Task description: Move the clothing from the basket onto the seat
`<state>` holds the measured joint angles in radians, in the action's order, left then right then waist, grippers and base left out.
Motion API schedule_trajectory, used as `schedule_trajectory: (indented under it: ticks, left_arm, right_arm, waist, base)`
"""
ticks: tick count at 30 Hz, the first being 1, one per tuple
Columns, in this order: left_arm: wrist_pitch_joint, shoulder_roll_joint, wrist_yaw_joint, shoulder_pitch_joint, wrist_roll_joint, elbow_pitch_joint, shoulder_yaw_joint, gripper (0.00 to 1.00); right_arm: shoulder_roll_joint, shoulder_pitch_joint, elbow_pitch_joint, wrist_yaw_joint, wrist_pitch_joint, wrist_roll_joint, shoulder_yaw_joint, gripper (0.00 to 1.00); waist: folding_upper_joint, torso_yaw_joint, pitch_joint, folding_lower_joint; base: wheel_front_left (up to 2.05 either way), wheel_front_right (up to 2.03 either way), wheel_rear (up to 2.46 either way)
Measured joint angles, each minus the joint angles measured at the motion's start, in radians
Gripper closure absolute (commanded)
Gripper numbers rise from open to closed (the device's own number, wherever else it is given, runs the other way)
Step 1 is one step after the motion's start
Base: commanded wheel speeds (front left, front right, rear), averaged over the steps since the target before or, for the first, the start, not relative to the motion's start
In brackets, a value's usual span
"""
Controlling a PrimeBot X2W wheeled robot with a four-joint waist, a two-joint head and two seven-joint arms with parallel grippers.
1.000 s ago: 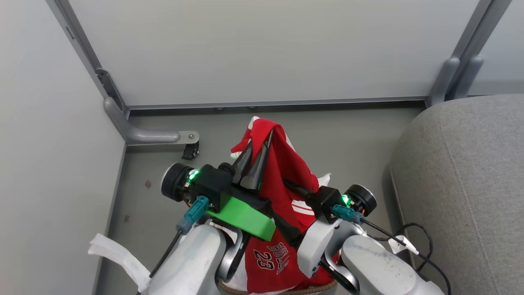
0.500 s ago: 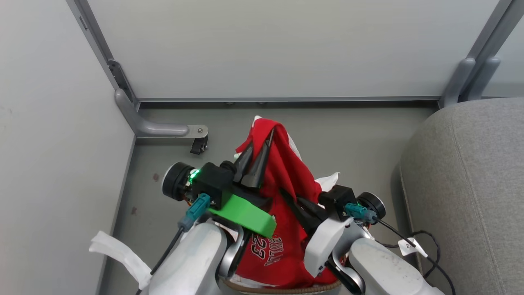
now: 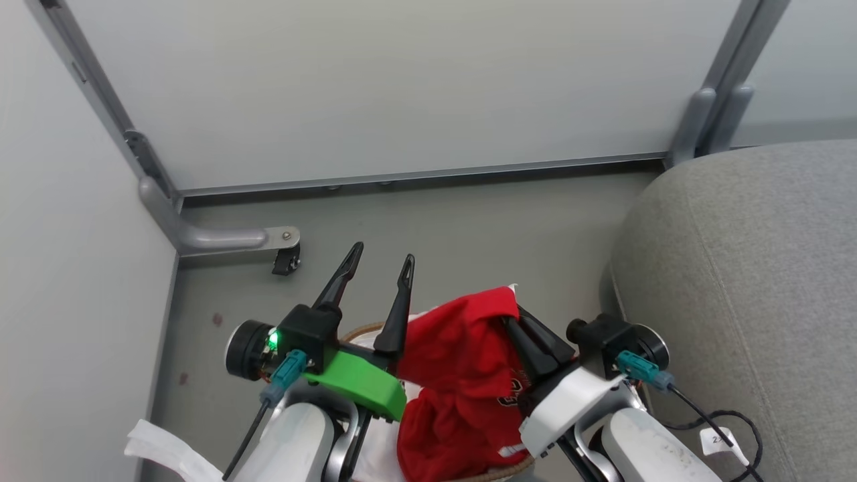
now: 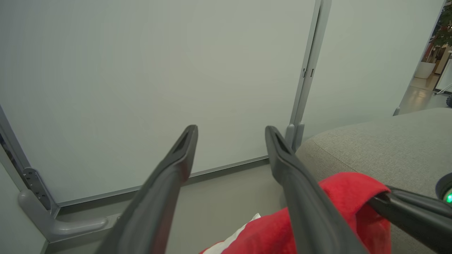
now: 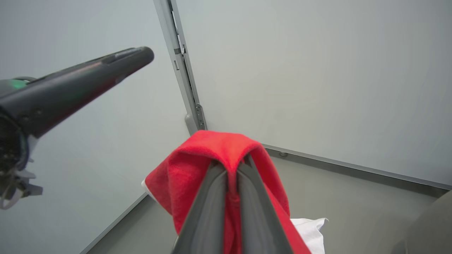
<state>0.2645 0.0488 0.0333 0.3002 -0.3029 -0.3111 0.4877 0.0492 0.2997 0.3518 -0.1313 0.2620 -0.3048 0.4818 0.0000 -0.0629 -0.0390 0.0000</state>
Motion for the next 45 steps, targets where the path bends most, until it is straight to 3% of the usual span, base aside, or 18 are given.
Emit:
schedule_trajectory:
  ticks: [16,30,35,45]
  left_arm:
    - [0.0,0.0,0.038,-0.064,0.066,0.004,-0.114,0.0]
    - [0.0,-0.001,0.051,-0.057,0.086,0.015,-0.13,0.0]
    - [0.0,-0.001,0.06,-0.038,0.103,0.019,-0.109,0.0]
    - [0.0,0.005,0.086,0.045,0.16,0.024,-0.061,0.0]
  right_arm:
    - [0.0,-0.065,-0.127,0.0,0.0,0.012,-0.088,1.0]
    - [0.001,-0.073,-0.191,0.0,0.0,0.019,-0.202,1.0]
    - [0.015,-0.035,-0.218,0.0,0.0,0.052,-0.257,1.0]
    - [0.137,0.263,-0.238,0.0,0.0,0.08,-0.431,1.0]
  waist:
    - [0.0,0.266,-0.011,0.0]
    - [0.0001,0.508,-0.061,0.0]
    - [0.0,0.551,-0.102,0.0]
    - [0.0001,0.551,-0.242,0.0]
  base:
    - [0.0,0.0,0.0]
    - [0.0,0.0,0.0]
    - [0.0,0.0,0.0]
    - [0.0,0.0,0.0]
